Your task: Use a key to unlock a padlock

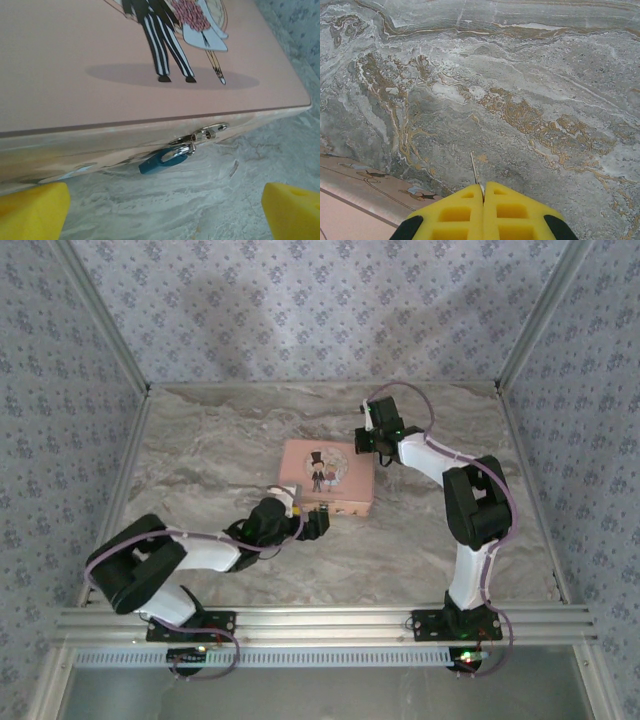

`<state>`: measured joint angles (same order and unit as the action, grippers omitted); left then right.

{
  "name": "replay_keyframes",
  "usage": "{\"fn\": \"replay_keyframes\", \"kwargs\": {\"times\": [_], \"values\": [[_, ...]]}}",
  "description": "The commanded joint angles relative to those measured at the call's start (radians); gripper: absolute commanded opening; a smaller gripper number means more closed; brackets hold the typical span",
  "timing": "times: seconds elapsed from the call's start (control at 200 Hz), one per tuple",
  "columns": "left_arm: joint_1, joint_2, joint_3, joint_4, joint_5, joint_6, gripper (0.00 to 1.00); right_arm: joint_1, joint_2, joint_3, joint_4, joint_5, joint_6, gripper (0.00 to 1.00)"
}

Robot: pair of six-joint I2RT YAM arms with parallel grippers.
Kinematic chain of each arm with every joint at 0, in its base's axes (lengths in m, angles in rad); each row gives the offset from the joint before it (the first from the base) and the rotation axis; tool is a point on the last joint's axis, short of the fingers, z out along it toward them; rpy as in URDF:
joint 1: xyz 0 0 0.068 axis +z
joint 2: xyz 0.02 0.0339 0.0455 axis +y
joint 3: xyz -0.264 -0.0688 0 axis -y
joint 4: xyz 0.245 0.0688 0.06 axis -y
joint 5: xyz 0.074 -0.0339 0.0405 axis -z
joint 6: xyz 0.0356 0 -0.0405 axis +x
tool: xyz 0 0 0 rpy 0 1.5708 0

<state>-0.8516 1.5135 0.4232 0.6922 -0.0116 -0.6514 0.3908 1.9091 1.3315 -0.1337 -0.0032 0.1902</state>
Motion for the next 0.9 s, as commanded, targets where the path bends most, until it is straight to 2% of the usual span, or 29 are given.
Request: {"fn": "replay_keyframes", "kwargs": {"times": [0.0, 0.16, 0.415, 0.894], "values": [[-0.018, 0.057, 0.055, 0.109, 0.011, 0.036, 0.98, 0.013, -0.004, -0.025, -0.029, -0.004, -0.005, 0.00], [-0.021, 0.143, 0.087, 0.201, 0.031, 0.051, 0.98, 0.014, -0.008, -0.037, -0.024, -0.009, -0.008, 0.00], [-0.030, 0.246, 0.159, 0.272, 0.142, 0.078, 0.97, 0.020, -0.005, -0.051, -0.016, -0.008, -0.011, 0.00], [-0.028, 0.289, 0.191, 0.344, 0.273, 0.138, 0.92, 0.026, -0.002, -0.073, -0.001, -0.011, -0.006, 0.00]]}}
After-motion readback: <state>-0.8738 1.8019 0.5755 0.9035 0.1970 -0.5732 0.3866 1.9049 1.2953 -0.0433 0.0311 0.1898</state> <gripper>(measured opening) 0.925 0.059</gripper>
